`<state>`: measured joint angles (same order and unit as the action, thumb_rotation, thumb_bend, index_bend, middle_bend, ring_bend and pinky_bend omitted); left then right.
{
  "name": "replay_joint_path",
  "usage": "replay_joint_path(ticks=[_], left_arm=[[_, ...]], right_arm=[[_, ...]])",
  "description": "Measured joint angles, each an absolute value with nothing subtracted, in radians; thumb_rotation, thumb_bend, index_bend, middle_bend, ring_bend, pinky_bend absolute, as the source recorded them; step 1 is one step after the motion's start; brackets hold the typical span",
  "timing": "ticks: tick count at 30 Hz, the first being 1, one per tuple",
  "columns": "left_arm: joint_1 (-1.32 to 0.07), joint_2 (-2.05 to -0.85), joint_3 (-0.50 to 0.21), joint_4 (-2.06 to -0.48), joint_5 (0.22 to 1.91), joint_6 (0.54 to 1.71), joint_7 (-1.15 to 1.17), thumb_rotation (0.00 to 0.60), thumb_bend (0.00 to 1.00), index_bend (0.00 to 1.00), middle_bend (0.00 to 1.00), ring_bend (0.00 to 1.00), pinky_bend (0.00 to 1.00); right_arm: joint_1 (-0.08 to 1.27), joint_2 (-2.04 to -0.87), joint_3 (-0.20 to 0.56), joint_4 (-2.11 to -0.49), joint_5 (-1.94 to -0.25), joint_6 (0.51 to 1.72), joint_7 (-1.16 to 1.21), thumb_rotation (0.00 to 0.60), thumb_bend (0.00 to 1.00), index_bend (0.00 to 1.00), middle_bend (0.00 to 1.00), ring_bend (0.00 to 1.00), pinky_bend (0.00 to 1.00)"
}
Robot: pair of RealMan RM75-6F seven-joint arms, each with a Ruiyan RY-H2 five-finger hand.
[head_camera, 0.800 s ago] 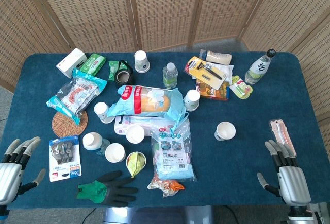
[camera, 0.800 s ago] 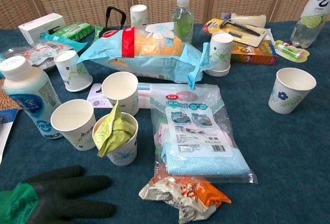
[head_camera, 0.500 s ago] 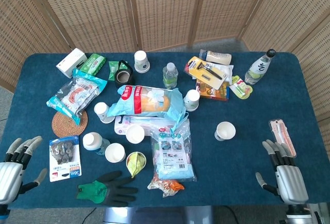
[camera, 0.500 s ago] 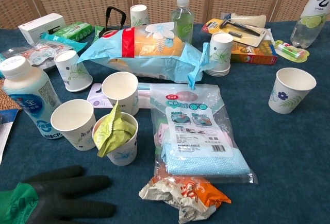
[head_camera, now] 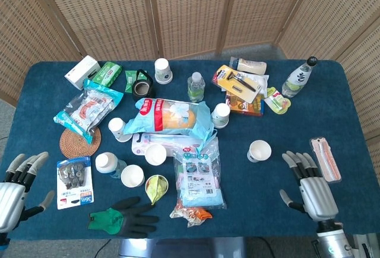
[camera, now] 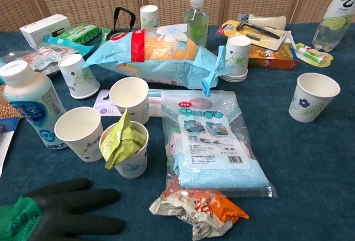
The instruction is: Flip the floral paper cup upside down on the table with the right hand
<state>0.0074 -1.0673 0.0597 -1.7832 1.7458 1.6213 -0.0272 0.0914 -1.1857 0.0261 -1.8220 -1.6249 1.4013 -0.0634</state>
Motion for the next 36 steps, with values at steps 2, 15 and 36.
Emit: replay_joint_path(ticks=[2,15,36], left_arm=[[0.006,-1.065,0.061,-1.787,1.75,1.621,-0.031,0.6,0.4,0.06,0.15,0.16,0.0],[-0.012,-1.063,0.052,-1.788,1.739,1.601,-0.031,0.6,0.4,0.06,0.15,0.16,0.0],[-0.016,-1.069,0.046,-1.771,1.728,1.605,-0.041,0.6,0.4,0.06,0.15,0.16,0.0]], right_arm=[[0.115,-1.182,0.037,-1.833,-1.615,1.37,-0.061,0.591,0.38,0.0,0.0,0.0,0.0],[0.284,-1.215,0.112,-1.829,-1.445,1.138,-0.109,0.598,0.38,0.0,0.01,0.0,0.0],[0.454,-1.288,0.162,-1.698,-1.213,0.946,-0.163,0.6,0.39,0.0,0.03,0.0,0.0]])
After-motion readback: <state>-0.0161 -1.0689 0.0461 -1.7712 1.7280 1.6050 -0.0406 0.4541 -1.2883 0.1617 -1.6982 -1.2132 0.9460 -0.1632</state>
